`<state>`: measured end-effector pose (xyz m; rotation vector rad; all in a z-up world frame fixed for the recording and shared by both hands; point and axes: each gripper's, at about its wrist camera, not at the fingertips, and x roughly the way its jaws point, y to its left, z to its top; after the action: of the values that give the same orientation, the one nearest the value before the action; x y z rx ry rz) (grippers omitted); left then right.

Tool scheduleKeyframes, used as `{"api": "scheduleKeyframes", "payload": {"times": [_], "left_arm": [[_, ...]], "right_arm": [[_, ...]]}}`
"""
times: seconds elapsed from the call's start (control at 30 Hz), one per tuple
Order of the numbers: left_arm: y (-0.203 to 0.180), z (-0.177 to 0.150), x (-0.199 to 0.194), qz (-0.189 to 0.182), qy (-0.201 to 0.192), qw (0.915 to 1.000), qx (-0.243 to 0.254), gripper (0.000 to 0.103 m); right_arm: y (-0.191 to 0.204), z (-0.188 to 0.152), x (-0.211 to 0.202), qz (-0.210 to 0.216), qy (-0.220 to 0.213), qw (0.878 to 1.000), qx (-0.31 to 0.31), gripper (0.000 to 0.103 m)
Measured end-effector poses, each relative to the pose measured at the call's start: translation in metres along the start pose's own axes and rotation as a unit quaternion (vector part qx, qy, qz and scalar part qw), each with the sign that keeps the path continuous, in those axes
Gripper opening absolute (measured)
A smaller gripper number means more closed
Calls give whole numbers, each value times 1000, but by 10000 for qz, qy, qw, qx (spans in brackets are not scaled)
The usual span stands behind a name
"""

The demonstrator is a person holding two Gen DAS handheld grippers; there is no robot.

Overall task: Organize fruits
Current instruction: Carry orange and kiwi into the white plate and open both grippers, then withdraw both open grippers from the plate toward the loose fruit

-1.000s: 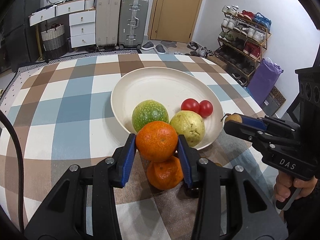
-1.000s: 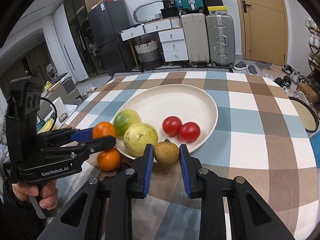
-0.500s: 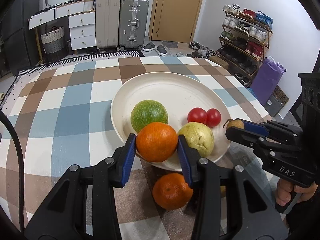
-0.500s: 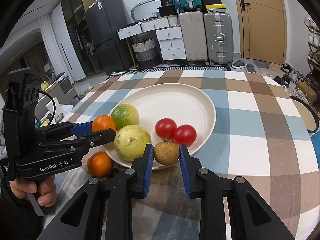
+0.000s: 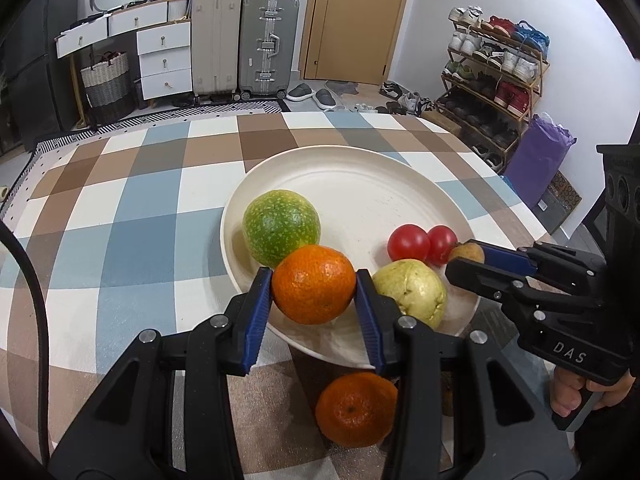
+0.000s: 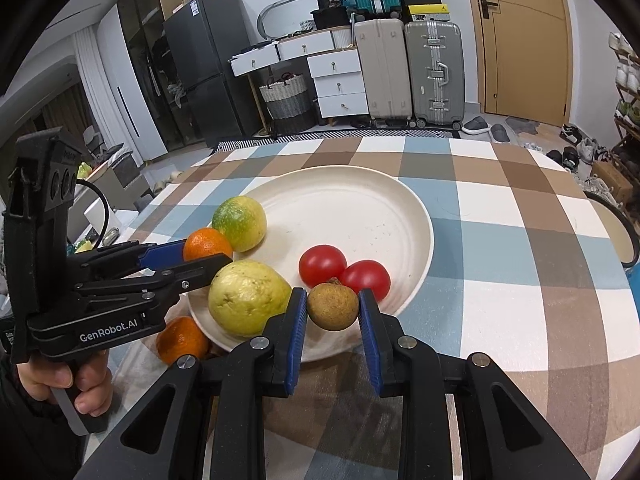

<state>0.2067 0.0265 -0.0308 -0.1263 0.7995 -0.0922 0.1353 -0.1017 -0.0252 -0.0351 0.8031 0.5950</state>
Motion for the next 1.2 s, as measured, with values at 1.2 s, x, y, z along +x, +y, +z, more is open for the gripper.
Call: {"api": "scheduleKeyframes", "payload": {"times": [1.2], "left_arm": [[-1,-17,-46,191,-232,9995,-110,47]], "right_arm": [[-19,-2,-33,-52,-301,9992,245,47]]}}
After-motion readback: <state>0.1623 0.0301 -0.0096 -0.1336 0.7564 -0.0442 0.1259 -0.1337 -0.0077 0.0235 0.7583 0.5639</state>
